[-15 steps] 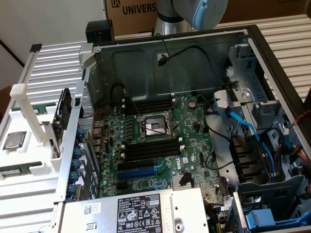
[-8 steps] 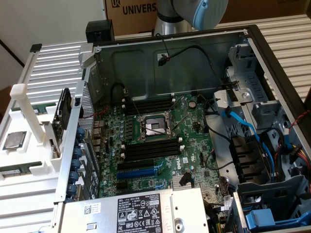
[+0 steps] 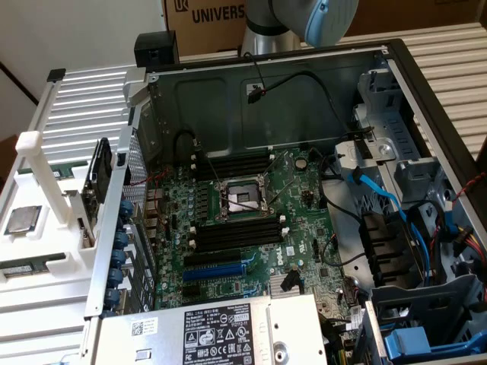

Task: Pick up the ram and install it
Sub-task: 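Pick up the ram and move it above insertion slot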

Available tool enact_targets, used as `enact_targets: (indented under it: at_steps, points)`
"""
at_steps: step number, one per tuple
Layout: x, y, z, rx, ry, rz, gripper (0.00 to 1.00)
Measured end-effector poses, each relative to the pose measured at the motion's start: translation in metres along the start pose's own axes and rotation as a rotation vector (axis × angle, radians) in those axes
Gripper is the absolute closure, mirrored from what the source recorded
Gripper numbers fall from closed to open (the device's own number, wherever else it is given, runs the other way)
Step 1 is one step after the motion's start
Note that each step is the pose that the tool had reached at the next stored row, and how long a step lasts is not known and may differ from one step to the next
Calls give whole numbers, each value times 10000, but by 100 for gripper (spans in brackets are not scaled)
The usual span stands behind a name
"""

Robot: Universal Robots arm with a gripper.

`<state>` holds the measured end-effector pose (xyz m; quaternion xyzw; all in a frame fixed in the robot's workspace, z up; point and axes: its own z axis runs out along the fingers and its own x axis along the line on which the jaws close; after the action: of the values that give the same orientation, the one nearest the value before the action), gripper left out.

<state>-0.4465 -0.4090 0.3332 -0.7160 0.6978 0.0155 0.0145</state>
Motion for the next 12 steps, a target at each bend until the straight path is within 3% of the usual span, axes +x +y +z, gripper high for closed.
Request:
enact_targets:
  at_steps: [12]
  points:
    - [13, -4, 255, -3, 3, -71, 89]
